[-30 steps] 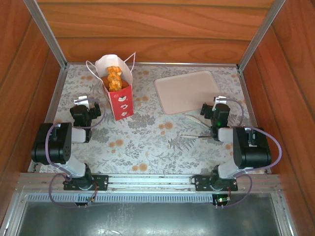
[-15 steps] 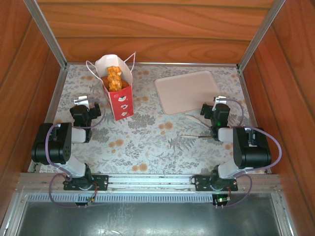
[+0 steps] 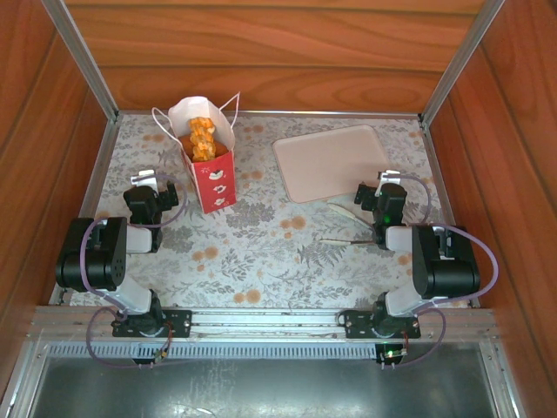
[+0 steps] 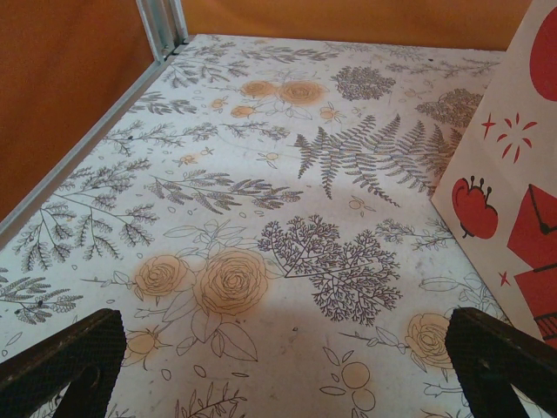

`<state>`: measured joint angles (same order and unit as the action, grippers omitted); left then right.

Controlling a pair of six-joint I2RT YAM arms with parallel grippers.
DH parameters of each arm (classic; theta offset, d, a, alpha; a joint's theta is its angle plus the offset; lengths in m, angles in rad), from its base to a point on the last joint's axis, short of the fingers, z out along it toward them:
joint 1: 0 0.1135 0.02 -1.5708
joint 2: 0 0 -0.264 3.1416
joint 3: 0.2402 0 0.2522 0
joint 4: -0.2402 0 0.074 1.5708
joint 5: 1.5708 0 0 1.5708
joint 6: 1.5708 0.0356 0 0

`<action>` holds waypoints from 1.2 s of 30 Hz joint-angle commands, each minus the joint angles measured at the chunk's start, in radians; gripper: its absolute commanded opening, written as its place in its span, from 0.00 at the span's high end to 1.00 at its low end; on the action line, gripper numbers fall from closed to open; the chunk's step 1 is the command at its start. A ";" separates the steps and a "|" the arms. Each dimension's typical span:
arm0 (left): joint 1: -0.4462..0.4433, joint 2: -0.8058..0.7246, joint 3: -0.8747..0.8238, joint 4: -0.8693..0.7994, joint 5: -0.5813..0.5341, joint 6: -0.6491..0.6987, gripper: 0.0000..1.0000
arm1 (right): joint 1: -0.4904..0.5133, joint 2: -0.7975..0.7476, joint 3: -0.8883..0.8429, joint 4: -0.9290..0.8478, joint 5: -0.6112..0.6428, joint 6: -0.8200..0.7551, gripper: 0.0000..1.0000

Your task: Take the fake bread out of the paper bag

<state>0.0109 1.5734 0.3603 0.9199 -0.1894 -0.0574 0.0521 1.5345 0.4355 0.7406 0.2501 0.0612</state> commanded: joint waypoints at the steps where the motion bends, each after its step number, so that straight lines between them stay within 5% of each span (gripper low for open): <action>1: -0.007 0.002 0.021 -0.003 -0.012 0.008 0.00 | 0.006 -0.008 0.014 0.009 0.008 -0.001 0.00; 15: 0.002 -0.011 0.013 -0.003 0.016 0.003 0.00 | 0.005 -0.010 0.012 0.011 0.008 -0.001 0.00; 21: 0.009 -0.127 -0.030 -0.016 -0.027 -0.021 0.00 | 0.005 -0.011 0.012 0.011 0.008 -0.001 0.00; 29: 0.009 -0.411 -0.035 -0.175 -0.113 -0.070 0.00 | 0.005 -0.073 0.091 -0.174 0.019 -0.004 0.00; 36: 0.009 -0.614 0.094 -0.531 -0.214 -0.225 0.00 | 0.012 -0.227 0.178 -0.458 0.058 0.038 0.00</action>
<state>0.0135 1.0286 0.3981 0.5926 -0.3435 -0.1844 0.0532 1.3701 0.5472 0.4637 0.2741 0.0662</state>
